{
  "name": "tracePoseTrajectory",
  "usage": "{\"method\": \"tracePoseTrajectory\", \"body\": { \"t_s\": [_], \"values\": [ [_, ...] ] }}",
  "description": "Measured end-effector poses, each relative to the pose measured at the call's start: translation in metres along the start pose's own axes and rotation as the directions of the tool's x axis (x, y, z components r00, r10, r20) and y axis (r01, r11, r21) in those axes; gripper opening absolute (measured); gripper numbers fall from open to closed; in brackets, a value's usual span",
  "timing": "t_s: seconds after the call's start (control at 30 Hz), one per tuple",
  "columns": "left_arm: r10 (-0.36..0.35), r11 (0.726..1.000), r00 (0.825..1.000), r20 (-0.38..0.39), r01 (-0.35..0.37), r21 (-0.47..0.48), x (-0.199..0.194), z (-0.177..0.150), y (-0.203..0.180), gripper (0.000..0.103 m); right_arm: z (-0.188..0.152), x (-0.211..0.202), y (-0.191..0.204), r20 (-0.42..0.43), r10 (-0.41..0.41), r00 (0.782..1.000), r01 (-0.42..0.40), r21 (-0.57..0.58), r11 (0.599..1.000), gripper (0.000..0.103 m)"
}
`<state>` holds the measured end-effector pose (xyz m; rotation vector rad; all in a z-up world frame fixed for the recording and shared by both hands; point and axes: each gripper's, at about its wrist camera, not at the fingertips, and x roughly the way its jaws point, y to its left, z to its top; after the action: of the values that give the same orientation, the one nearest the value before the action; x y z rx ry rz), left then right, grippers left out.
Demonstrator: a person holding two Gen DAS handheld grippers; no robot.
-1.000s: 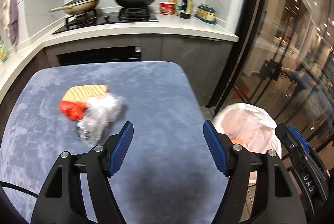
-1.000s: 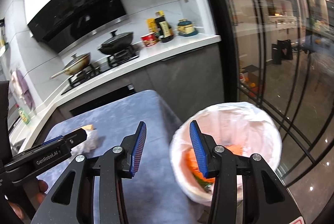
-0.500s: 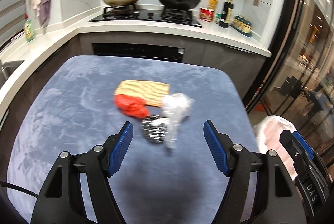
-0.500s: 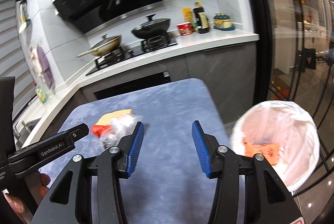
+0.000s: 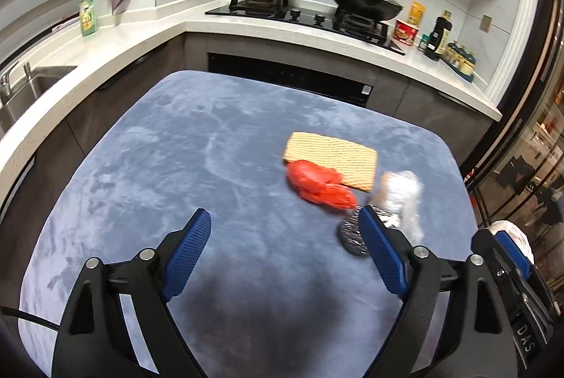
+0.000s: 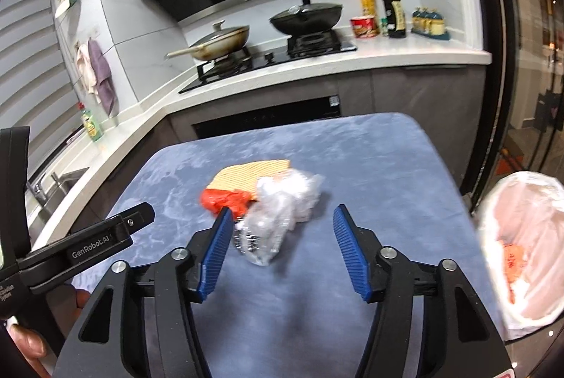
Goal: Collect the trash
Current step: 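Grasp the clear plastic bag with the right tool while the left tool grasps the red bag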
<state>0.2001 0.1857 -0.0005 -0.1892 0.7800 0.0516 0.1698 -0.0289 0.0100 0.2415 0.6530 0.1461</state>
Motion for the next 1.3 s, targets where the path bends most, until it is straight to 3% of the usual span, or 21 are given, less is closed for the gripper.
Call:
{"method": "tracePoseTrajectory", "body": {
  "t_s": [0.27, 0.67, 0.83, 1.1, 1.17, 1.3],
  "values": [
    [0.009, 1.000, 1.000, -0.020, -0.010, -0.027, 0.029, 0.012, 0.019, 0.087, 0.003, 0.049, 0.018, -0.043, -0.002, 0.999, 0.001, -0.011, 1.000, 0.062],
    [-0.024, 0.999, 0.996, -0.090, 0.020, -0.039, 0.091, 0.025, 0.008, 0.088, 0.000, 0.102, 0.002, -0.099, -0.047, 0.994, 0.047, 0.003, 0.999, 0.060],
    [-0.032, 0.999, 0.993, -0.118, 0.028, -0.036, 0.115, 0.025, 0.000, 0.088, -0.005, 0.115, -0.008, -0.123, -0.060, 0.991, 0.061, 0.002, 0.998, 0.042],
    [-0.038, 0.999, 0.989, -0.145, 0.035, -0.019, 0.142, 0.022, -0.012, 0.087, -0.011, 0.124, -0.019, -0.137, -0.060, 0.989, 0.064, 0.025, 0.998, 0.028],
    [-0.040, 0.999, 0.988, -0.148, 0.038, -0.016, 0.144, 0.021, -0.014, 0.083, -0.011, 0.124, -0.022, -0.138, -0.059, 0.989, 0.064, 0.030, 0.997, 0.025],
    [-0.056, 0.998, 0.987, -0.154, 0.055, -0.012, 0.145, 0.019, -0.017, 0.064, -0.012, 0.124, -0.024, -0.142, -0.058, 0.988, 0.063, 0.033, 0.997, 0.020]
  ]
}}
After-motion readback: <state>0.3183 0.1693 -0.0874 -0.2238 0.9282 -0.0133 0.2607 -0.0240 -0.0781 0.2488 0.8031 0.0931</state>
